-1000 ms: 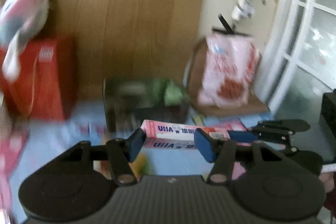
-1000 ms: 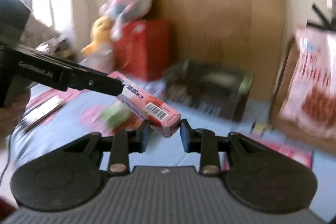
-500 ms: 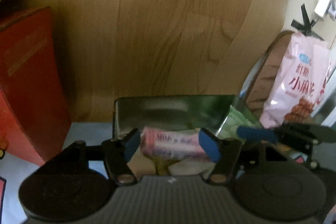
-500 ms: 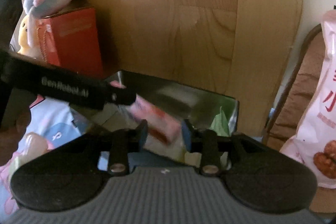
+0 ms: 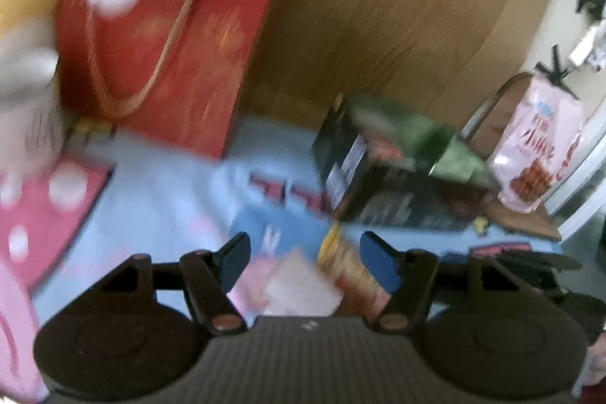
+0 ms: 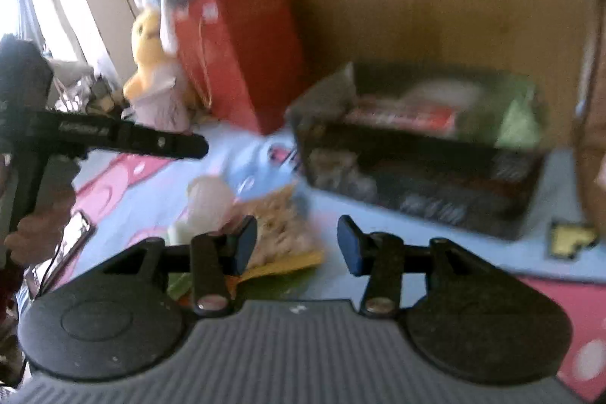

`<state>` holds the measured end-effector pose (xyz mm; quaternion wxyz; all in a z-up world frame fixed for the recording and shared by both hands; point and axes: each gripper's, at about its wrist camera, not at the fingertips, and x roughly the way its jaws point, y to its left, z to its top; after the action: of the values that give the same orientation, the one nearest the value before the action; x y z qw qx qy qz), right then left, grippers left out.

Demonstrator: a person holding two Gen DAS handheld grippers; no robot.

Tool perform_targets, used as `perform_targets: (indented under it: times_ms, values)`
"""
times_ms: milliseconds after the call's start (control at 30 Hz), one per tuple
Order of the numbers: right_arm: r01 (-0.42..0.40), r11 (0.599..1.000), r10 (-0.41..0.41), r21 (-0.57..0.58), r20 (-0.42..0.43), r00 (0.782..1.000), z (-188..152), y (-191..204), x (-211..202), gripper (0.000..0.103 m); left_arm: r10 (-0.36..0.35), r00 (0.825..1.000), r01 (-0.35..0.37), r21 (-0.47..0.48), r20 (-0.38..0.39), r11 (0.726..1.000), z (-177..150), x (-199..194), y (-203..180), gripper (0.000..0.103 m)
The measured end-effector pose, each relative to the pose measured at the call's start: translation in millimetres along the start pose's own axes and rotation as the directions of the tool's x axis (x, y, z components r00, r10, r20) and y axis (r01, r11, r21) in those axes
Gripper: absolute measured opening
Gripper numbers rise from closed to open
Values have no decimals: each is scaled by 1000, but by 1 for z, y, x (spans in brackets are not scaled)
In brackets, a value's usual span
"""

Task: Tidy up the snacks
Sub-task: 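Grasp the small yellow-lidded cup with the right tool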

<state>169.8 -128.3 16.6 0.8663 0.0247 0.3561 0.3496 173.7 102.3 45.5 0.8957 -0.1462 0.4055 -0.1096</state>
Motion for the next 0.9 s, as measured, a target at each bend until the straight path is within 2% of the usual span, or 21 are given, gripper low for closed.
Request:
perform_targets:
  times_ms: [100,200,333,433,533,633,700,733,833,900]
  values:
    - [47,999,-47,1,-8,999,8,10,21,50,-8,1000,7,-29,-29,1000,-13,10,6,57]
    - [23,998,-18,64,-83,996,11,2,38,48,10,1000,-11,-18,-29,1000,-27,15,0,58]
    - [4,999,2,53,-111,994,0,9,17,44,-3,999,6,56,-50,998,-49,8,-15,57]
    - [5,1000,-6,-4,-111,994,-19,22,-1,42,-48,997,55,117,-67,992,-70,-4,-27,56]
    - [1,998,-7,-64,-88,996,-40,31,-26,42,-51,996,62,180,-67,982,-93,-18,-35,56]
    - [110,977,-114,-180,-11,993,-53,36,-48,43,-37,997,52,225,-71,973,-108,-33,-43,59]
    - [207,958,-203,-198,44,978,-54,34,-56,43,-46,996,62,232,-73,971,-110,-42,-43,59]
    - [226,957,-219,-184,58,974,-53,31,-61,43,-50,997,63,227,-67,972,-109,-48,-42,61]
    - [134,982,-126,-130,64,990,-51,29,-77,44,-73,997,76,186,-22,980,-101,-67,-33,66]
    - [71,982,-62,-177,53,997,-52,44,-76,44,-94,996,93,153,-1,984,-94,-73,-26,66]
